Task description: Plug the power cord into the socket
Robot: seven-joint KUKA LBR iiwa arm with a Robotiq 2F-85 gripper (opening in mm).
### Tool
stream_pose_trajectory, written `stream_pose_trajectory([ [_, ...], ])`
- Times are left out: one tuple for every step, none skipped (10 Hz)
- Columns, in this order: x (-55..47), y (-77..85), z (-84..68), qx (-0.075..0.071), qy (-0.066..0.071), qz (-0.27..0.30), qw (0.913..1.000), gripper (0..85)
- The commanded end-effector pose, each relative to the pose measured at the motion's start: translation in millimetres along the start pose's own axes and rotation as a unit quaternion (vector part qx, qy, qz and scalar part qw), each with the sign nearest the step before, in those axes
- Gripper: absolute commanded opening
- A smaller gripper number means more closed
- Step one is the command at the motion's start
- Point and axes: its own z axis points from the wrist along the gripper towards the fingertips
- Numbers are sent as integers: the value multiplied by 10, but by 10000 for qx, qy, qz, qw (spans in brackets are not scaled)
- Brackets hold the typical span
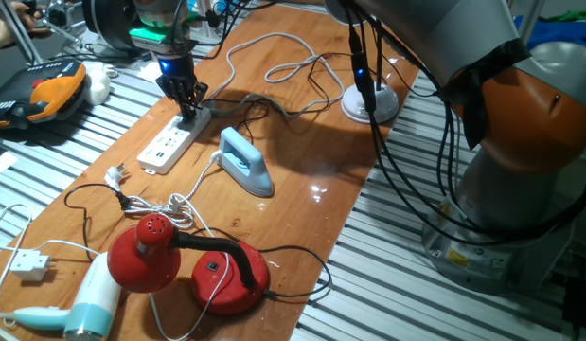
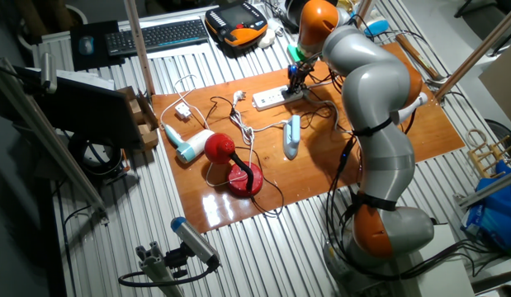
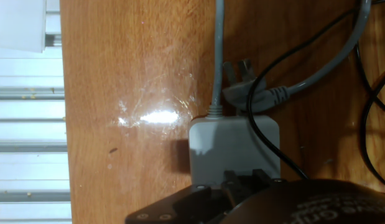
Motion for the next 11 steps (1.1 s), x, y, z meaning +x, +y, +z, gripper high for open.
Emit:
stream_pose_trajectory([
  [-1, 0, 4, -9, 0, 1, 10000, 0],
  [-1, 0, 6, -9, -8, 1, 10000, 0],
  [-2, -1, 6, -24, -16, 1, 10000, 0],
  [-3, -1, 7, -39, -31, 1, 10000, 0],
  [-4, 0, 11, -55, -39, 1, 10000, 0],
  [-5, 0, 13, -62, -40, -14, 10000, 0],
  [-5, -1, 15, -78, -40, -14, 10000, 0],
  [-5, -1, 18, -108, -41, -14, 9999, 0],
  [-4, -2, 20, -108, -48, -14, 9999, 0],
  [-5, -2, 26, -116, -49, -14, 9999, 0],
  [-6, -2, 34, -131, -41, -14, 9999, 0],
])
